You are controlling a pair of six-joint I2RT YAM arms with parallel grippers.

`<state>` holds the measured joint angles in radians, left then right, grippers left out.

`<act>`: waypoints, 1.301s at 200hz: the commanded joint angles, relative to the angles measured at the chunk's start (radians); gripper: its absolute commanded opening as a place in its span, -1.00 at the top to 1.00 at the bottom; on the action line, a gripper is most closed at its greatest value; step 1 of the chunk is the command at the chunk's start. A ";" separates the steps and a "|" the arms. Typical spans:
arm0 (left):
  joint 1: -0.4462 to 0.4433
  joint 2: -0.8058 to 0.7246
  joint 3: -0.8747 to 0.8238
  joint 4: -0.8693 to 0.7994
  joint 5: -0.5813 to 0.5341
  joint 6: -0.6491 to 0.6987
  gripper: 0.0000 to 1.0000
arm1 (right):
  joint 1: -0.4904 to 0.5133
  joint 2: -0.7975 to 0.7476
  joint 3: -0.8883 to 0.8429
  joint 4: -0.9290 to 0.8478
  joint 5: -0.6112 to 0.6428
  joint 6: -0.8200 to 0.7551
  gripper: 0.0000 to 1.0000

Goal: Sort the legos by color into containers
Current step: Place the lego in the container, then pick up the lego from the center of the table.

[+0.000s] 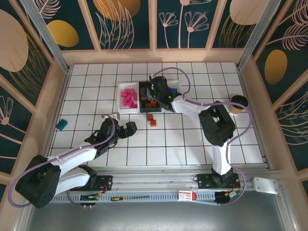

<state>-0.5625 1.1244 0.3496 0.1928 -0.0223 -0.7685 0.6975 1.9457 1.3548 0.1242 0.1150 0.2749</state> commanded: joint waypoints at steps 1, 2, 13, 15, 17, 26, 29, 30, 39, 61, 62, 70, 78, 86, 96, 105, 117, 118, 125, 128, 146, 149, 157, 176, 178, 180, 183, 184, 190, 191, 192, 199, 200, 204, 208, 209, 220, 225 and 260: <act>-0.003 -0.020 0.026 -0.027 0.008 0.010 -0.98 | 0.048 -0.172 -0.132 0.105 0.017 0.027 -0.33; -0.003 -0.020 0.026 -0.027 0.008 0.011 -0.98 | 0.050 -0.179 -0.139 0.107 0.018 0.028 -0.33; -0.003 -0.021 0.029 -0.029 0.004 0.014 -0.97 | 0.079 -0.235 -0.223 0.138 0.035 0.040 -0.34; -0.003 -0.021 0.032 -0.030 0.003 0.013 -0.98 | 0.084 -0.244 -0.238 0.144 0.037 0.042 -0.35; -0.003 -0.022 0.031 -0.030 0.003 0.013 -0.98 | 0.089 -0.253 -0.252 0.148 0.037 0.044 -0.35; -0.003 -0.020 0.032 -0.028 0.002 0.014 -0.97 | 0.114 -0.285 -0.308 0.163 0.045 0.055 -0.35; -0.003 -0.021 0.031 -0.027 0.002 0.015 -0.98 | 0.122 -0.293 -0.328 0.166 0.048 0.059 -0.35; -0.003 -0.020 0.031 -0.027 0.002 0.015 -0.98 | 0.125 -0.296 -0.333 0.167 0.051 0.061 -0.35; -0.003 -0.016 0.028 -0.024 0.002 0.015 -0.98 | 0.149 -0.315 -0.380 0.173 0.062 0.078 -0.35; -0.003 -0.006 0.025 -0.018 0.004 0.013 -0.97 | 0.197 -0.323 -0.470 0.196 0.070 0.133 -0.36; -0.003 -0.006 0.025 -0.018 0.004 0.013 -0.98 | 0.199 -0.323 -0.473 0.198 0.070 0.135 -0.36; -0.003 -0.004 0.023 -0.015 0.007 0.012 -0.98 | 0.208 -0.312 -0.491 0.209 0.071 0.145 -0.37; -0.003 -0.002 0.022 -0.014 0.007 0.012 -0.98 | 0.212 -0.288 -0.493 0.208 0.068 0.153 -0.37; -0.002 0.000 0.020 -0.016 0.007 0.011 -0.98 | 0.212 -0.256 -0.484 0.193 0.065 0.156 -0.37; -0.004 -0.002 0.019 -0.016 0.009 0.010 -0.97 | 0.213 -0.216 -0.467 0.171 0.072 0.154 -0.37; -0.003 -0.005 0.015 -0.016 0.009 0.011 -0.98 | 0.214 -0.178 -0.448 0.146 0.087 0.157 -0.37; -0.003 -0.014 0.009 -0.019 0.007 0.009 -0.98 | 0.214 -0.143 -0.433 0.129 0.112 0.156 -0.37; -0.003 -0.016 0.009 -0.019 0.006 0.009 -0.98 | 0.214 -0.141 -0.432 0.127 0.114 0.156 -0.38; -0.003 -0.021 0.006 -0.021 0.003 0.009 -0.97 | 0.213 -0.127 -0.424 0.118 0.132 0.158 -0.37; -0.003 -0.023 0.005 -0.023 0.002 0.009 -0.97 | 0.212 -0.120 -0.422 0.115 0.140 0.157 -0.37; -0.003 -0.032 -0.001 -0.026 0.001 0.009 -0.98 | 0.212 -0.099 -0.419 0.102 0.181 0.157 -0.36; -0.003 -0.032 -0.001 -0.027 0.001 0.009 -0.98 | 0.212 -0.095 -0.418 0.100 0.188 0.158 -0.36; -0.002 -0.032 -0.002 -0.027 0.001 0.010 -0.97 | 0.211 -0.089 -0.421 0.097 0.201 0.159 -0.35; -0.003 -0.029 -0.003 -0.025 -0.002 0.010 -0.98 | 0.208 -0.075 -0.426 0.094 0.200 0.161 -0.30; -0.003 -0.027 -0.003 -0.024 -0.002 0.011 -0.97 | 0.208 -0.073 -0.427 0.095 0.200 0.161 -0.30; -0.003 -0.025 -0.003 -0.023 -0.001 0.010 -0.98 | 0.208 -0.070 -0.427 0.094 0.200 0.161 -0.29; -0.002 -0.023 -0.003 -0.023 0.000 0.010 -0.98 | 0.208 -0.069 -0.427 0.093 0.199 0.161 -0.27; -0.003 -0.023 -0.003 -0.022 0.001 0.010 -0.98 | 0.208 -0.068 -0.428 0.092 0.200 0.160 -0.27; -0.003 -0.019 -0.001 -0.017 0.003 0.011 -0.98 | 0.208 -0.064 -0.427 0.089 0.200 0.162 -0.25; -0.002 -0.019 -0.001 -0.017 0.003 0.011 -0.97 | 0.208 -0.063 -0.427 0.088 0.201 0.162 -0.25; -0.002 -0.019 -0.001 -0.017 0.003 0.011 -0.98 | 0.208 -0.062 -0.427 0.087 0.200 0.162 -0.25; -0.003 -0.013 0.000 -0.014 0.005 0.009 -0.98 | 0.208 -0.061 -0.431 0.090 0.199 0.163 -0.22; -0.003 -0.013 0.000 -0.014 0.005 0.008 -0.97 | 0.208 -0.061 -0.433 0.091 0.199 0.163 -0.22; -0.003 -0.010 0.000 -0.012 0.006 0.008 -0.98 | 0.207 -0.059 -0.435 0.094 0.197 0.163 -0.20; -0.003 -0.009 -0.001 -0.012 0.007 0.008 -0.98 | 0.208 -0.059 -0.438 0.096 0.197 0.162 -0.18; -0.003 -0.008 0.000 -0.011 0.007 0.008 -0.98 | 0.208 -0.060 -0.438 0.097 0.197 0.162 -0.17; -0.003 -0.004 0.002 -0.009 0.009 0.009 -0.97 | 0.207 -0.058 -0.442 0.096 0.195 0.161 -0.10; -0.003 -0.004 0.002 -0.008 0.009 0.008 -0.97 | 0.206 -0.059 -0.445 0.095 0.196 0.161 -0.06; -0.003 -0.003 0.002 -0.010 0.013 0.011 -0.97 | 0.211 -0.137 -0.499 0.128 0.154 0.158 0.35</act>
<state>-0.5625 1.1156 0.3538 0.1757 -0.0227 -0.7681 0.9089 1.8736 0.9066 0.2375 0.2878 0.4286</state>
